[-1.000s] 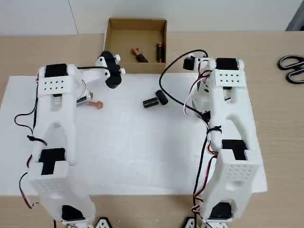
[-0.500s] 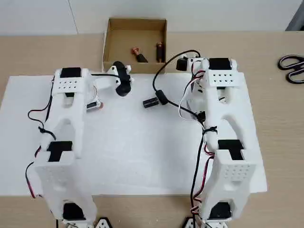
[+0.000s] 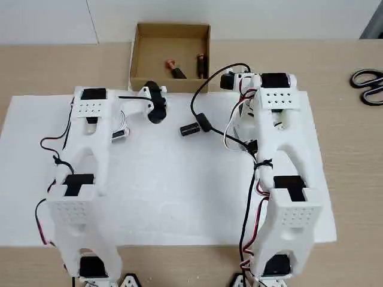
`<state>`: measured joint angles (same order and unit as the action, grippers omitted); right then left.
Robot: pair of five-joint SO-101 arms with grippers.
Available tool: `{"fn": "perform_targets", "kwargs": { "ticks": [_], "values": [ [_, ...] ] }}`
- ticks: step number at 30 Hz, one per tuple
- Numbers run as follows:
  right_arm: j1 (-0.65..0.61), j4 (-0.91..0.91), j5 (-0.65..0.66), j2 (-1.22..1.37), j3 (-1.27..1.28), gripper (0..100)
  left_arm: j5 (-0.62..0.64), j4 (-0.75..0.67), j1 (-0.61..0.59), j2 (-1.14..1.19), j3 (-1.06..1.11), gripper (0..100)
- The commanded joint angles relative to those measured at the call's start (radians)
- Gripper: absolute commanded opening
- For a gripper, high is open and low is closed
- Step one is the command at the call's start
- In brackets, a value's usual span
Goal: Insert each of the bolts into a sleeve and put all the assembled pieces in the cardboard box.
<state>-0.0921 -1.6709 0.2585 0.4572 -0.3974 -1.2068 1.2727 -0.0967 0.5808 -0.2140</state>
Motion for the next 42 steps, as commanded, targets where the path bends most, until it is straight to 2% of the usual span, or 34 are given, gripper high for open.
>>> {"fn": "perform_targets", "kwargs": {
  "ticks": [1, 4, 12, 15, 18, 26, 37, 39, 42],
  "values": [
    [-0.004, -0.002, -0.011, -0.07, -0.003, 0.3, -0.008, -0.017, 0.008, 0.017, -0.008, 7],
    [-0.004, -0.002, -0.011, -0.07, -0.003, 0.3, -0.008, 0.023, 0.021, 0.018, -0.008, 0],
    [-0.004, -0.002, -0.011, -0.07, -0.003, 0.3, -0.008, 0.133, 0.074, 0.009, -0.012, 1],
    [-0.004, -0.002, -0.011, -0.07, -0.003, 0.3, 0.037, 0.153, 0.094, 0.008, -0.019, 1],
    [-0.004, -0.002, -0.011, -0.07, -0.003, 0.3, 0.126, 0.204, 0.112, 0.008, -0.071, 1],
    [-0.004, -0.001, -0.011, -0.07, -0.003, 0.3, 0.334, 0.465, 0.161, 0.009, -0.292, 1],
    [-0.004, 0.007, -0.005, -0.07, -0.006, 0.3, 0.928, 0.476, 0.163, 0.009, -0.397, 1],
    [-0.002, 0.007, -0.005, -0.07, -0.006, 0.3, 0.988, 0.477, 0.161, 0.018, -0.392, 1],
    [-0.001, 0.007, -0.005, -0.07, -0.006, 0.3, 0.997, 0.453, 0.144, 0.035, -0.334, 1]
  ]
}}
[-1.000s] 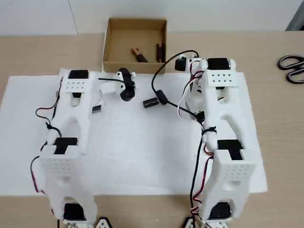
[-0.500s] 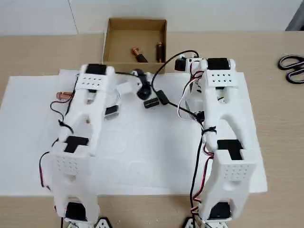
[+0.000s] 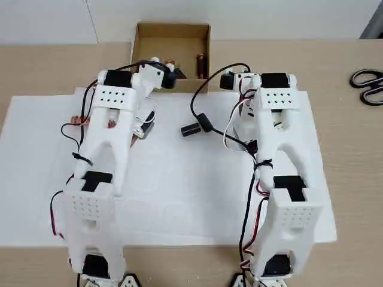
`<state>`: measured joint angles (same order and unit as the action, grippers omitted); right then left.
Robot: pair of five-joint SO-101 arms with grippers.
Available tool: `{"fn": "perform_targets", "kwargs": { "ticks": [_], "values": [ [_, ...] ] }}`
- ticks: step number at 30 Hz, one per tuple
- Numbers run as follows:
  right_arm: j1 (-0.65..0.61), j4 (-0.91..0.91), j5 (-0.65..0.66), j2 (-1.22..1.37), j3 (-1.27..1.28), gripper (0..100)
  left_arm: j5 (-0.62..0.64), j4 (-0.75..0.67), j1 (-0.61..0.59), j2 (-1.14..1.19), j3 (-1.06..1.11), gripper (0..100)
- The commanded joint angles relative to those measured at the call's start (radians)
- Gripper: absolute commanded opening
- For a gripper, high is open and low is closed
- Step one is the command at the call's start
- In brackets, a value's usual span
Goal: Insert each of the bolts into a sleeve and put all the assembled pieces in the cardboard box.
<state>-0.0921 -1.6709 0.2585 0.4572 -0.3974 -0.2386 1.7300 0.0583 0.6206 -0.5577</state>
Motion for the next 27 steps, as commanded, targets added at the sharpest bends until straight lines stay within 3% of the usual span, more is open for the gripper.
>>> {"fn": "perform_targets", "kwargs": {
  "ticks": [1, 6, 15, 23, 27],
  "values": [
    [-0.001, 0.008, -0.005, -0.07, -0.008, 0.3, 0.032, -0.02, -0.015, 0.005, 0.025, 1],
    [-0.001, 0.019, -0.005, -0.07, -0.008, 0.3, 0.114, -0.075, -0.054, 0.051, 0.048, 1],
    [-0.004, 0.019, -0.005, -0.076, -0.008, 0.3, 0.117, -0.098, -0.06, 0.123, 0.05, 7],
    [-0.004, 0.016, -0.005, -0.076, -0.008, 0.3, 0.129, -0.141, -0.06, 0.189, 0.05, 7],
    [-0.004, 0.016, -0.005, -0.077, -0.008, 0.3, 0.127, -0.138, -0.058, 0.184, 0.044, 1]
  ]
}}
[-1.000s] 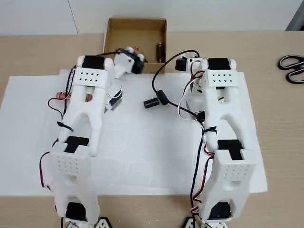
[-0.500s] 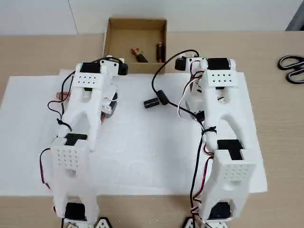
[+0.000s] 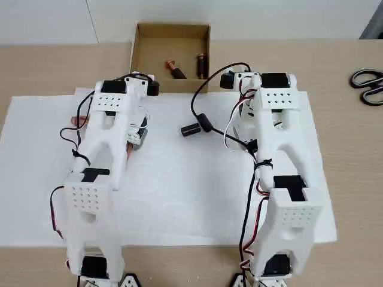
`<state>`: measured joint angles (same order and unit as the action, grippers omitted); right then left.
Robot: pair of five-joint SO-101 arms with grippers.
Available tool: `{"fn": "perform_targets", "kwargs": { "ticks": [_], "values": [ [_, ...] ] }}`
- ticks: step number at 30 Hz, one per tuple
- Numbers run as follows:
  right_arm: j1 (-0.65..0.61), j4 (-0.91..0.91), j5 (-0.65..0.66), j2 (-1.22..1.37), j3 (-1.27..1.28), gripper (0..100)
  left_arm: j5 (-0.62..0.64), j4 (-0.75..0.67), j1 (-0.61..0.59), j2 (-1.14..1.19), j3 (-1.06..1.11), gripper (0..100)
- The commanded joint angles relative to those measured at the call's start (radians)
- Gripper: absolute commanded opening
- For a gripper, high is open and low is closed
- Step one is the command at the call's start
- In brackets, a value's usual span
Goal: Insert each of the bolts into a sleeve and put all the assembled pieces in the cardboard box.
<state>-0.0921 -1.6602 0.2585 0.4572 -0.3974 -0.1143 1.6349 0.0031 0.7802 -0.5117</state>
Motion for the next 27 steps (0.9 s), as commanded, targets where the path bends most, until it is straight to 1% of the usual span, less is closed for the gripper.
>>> {"fn": "perform_targets", "kwargs": {
  "ticks": [1, 7, 11, 16, 20, 23, 27],
  "values": [
    [-0.004, 0.004, -0.005, -0.077, -0.008, 0.3, 0.003, -0.04, -0.003, 0.008, -0.002, 0],
    [-0.004, -0.001, -0.005, -0.082, -0.025, 0.3, 0.003, 0.021, 0.003, -0.192, -0.002, 1],
    [-0.005, -0.002, -0.005, -0.171, -0.048, 0.3, 0.0, 0.066, 0.002, -0.374, -0.002, 1],
    [-0.005, -0.002, -0.005, -0.41, -0.044, 0.3, 0.005, 0.118, -0.003, -0.598, 0.016, 1],
    [-0.005, -0.018, -0.008, -0.598, -0.034, 0.3, 0.005, 0.118, 0.006, -0.787, 0.125, 1],
    [-0.015, -0.019, -0.009, -0.754, 0.037, 0.3, 0.005, 0.118, 0.023, -0.967, 0.208, 1],
    [-0.088, -0.016, -0.006, -1.027, 0.198, 0.3, 0.005, 0.117, 0.086, -1.235, 0.332, 1]
  ]
}}
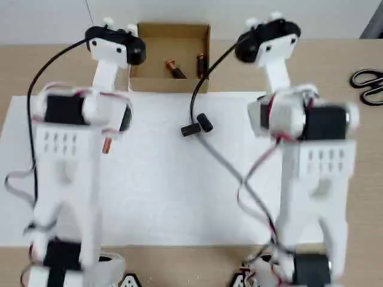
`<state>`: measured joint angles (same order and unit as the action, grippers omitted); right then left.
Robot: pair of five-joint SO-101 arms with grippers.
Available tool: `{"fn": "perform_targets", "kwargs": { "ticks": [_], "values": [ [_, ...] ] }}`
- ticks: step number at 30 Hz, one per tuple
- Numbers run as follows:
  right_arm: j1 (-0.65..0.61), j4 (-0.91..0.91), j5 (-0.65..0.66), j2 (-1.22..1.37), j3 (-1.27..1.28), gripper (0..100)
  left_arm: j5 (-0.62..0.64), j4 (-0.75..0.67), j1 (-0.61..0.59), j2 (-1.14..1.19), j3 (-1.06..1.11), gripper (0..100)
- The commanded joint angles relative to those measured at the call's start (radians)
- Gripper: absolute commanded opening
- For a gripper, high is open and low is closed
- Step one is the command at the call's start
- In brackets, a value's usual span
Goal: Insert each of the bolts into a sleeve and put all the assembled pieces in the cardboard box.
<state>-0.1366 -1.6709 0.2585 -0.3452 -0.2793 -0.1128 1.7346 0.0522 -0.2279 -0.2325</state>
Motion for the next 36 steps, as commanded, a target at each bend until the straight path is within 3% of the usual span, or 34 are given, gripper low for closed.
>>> {"fn": "perform_targets", "kwargs": {
  "ticks": [1, 5, 8, 14, 17, 23, 30, 36],
  "values": [
    [-0.073, -0.004, -0.005, -0.302, 0.124, 0.3, 0.003, 0.014, 0.054, -0.296, 0.088, 1],
    [-0.163, 0.024, -0.006, -0.567, 0.351, 0.3, 0.003, -0.094, 0.092, -0.537, 0.275, 1],
    [-0.165, 0.14, -0.005, -0.722, 0.572, 0.3, 0.041, -0.29, 0.091, -0.683, 0.486, 1],
    [-0.139, 0.584, -0.011, -0.898, 1.062, 0.3, 0.416, -0.746, 0.11, -0.922, 0.921, 1],
    [-0.15, 0.739, -0.015, -0.94, 1.221, 0.3, 0.525, -0.895, 0.114, -0.994, 1.069, 1],
    [-0.237, 0.834, -0.143, -1.023, 1.435, 0.4, 0.543, -0.991, 0.117, -1.007, 1.158, 1],
    [-0.355, 0.848, -0.338, -1.274, 1.633, 0.4, 0.542, -1.017, 0.218, -1.007, 1.162, 1],
    [-0.426, 0.917, -0.345, -1.38, 1.76, 0.4, 0.542, -1.017, 0.29, -1.005, 1.162, 1]
  ]
}}
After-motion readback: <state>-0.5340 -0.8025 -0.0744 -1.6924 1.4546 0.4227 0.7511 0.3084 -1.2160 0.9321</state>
